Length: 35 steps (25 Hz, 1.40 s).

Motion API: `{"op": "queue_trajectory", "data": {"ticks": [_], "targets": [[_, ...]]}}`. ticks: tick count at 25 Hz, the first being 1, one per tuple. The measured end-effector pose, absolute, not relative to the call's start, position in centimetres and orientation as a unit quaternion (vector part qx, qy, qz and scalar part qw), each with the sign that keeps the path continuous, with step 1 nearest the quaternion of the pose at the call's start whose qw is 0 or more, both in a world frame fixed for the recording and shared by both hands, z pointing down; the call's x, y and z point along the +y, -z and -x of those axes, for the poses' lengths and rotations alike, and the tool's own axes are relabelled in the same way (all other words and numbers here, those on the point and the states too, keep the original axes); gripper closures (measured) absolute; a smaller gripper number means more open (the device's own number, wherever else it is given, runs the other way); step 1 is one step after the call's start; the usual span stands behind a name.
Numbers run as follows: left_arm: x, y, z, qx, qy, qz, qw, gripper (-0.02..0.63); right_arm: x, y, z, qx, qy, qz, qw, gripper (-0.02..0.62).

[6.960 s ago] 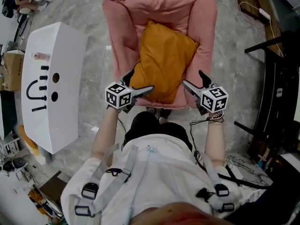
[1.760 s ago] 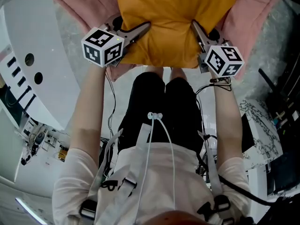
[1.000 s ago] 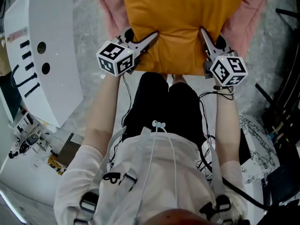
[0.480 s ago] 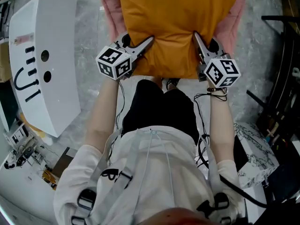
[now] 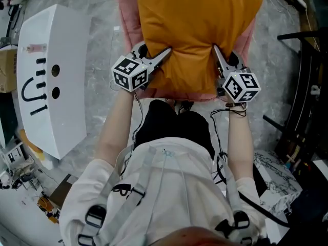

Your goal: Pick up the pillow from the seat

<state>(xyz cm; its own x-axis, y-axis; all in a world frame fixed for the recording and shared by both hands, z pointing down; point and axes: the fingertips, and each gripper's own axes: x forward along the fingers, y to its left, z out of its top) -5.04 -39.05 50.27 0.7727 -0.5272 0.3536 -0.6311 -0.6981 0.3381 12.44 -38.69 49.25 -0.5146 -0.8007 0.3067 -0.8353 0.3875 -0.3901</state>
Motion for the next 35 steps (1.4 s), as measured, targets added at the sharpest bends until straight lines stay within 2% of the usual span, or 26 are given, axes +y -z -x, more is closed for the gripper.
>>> {"op": "queue_trajectory", "data": {"ticks": [14, 35], "targets": [[-40.4, -43.0, 4.0, -0.331, -0.088, -0.923, 0.177, 0.37, -40.1, -41.7, -13.6, -0.851, -0.201, -0.485, 0.015, 0.469], [-42.6, -31.8, 5.9, -0.349, -0.022, -0.933, 0.085, 0.371, -42.1, -29.6, -11.7, -0.869, -0.095, -0.485, -0.014, 0.468]]}}
